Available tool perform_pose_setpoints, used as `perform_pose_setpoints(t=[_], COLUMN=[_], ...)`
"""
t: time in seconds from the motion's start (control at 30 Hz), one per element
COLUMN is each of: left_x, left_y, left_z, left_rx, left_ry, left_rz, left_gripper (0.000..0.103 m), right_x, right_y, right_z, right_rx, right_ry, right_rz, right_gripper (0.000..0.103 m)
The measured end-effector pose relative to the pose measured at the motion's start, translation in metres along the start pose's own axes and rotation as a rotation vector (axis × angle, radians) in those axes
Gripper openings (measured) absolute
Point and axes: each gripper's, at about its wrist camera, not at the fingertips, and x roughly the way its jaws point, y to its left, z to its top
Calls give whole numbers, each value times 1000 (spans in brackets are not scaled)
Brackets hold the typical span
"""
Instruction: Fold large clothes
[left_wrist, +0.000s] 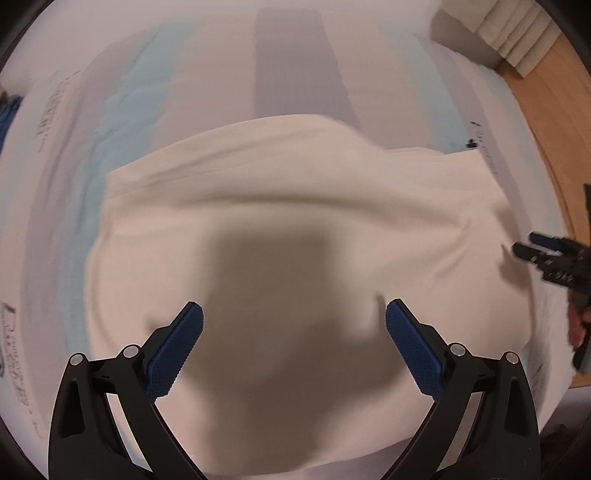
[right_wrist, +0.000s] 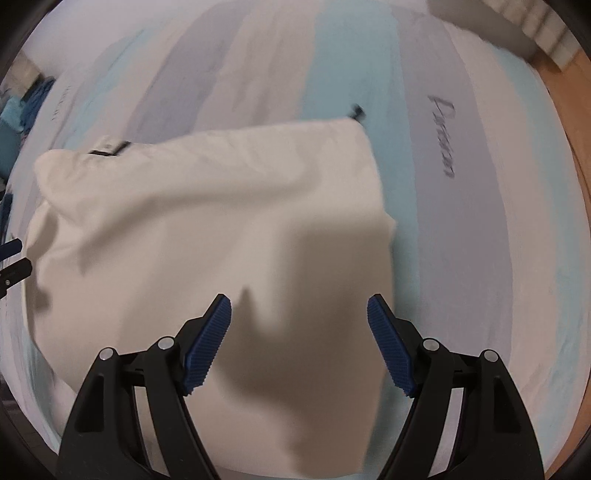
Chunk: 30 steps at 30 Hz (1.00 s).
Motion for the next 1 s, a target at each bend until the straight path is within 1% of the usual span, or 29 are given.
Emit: perform_pose_setpoints(t=[0.1,0.13,0.23,0.37,0.57,0.7,0.77,0.83,0.87,0.9,0.93,0.97,1.0], left_x=[16,21,40,59,82,88,90,93,94,95,96,97,97], left_y=[-20,-23,-34,-37,-36,-34,-33,-32,-31,-31,-31,-31,-30], left_z=[14,13,16,17,20,20,22,23,24,25,25,26,26], left_rx=[19,19,16,29,19,5,4,5,5,5,5,5,4], left_ry=[18,23,72,102,132,141,145,151,156,159,162,163,165], left_rz=[-11,-12,-11,25,35,38,34,31,31,31,31,31,29], left_gripper=[97,97,97,97,98,98,98,98,98,98,98,98,98], right_x=[10,14,21,30,46,55,59,69,73,78,81,82,83], right_y=[-18,-25,-36,-47,-64,-71,-73,-74,-75,-76,-77,-78,-79], right_z=[-3,-5,-9,-9,-12,-19,-22,-26,-27,-28,-29,-29,-29], right_rx=[44,56,73,102,152,157,169,191,204,223,240,253,272], right_ry=[34,47,64,97,158,192,209,242,249,251,250,248,244], right_rz=[21,39,97,169,264,326,370,438,449,458,477,490,512], right_gripper=[73,74,77,77,78,79,79,79,80,82,83,83,80])
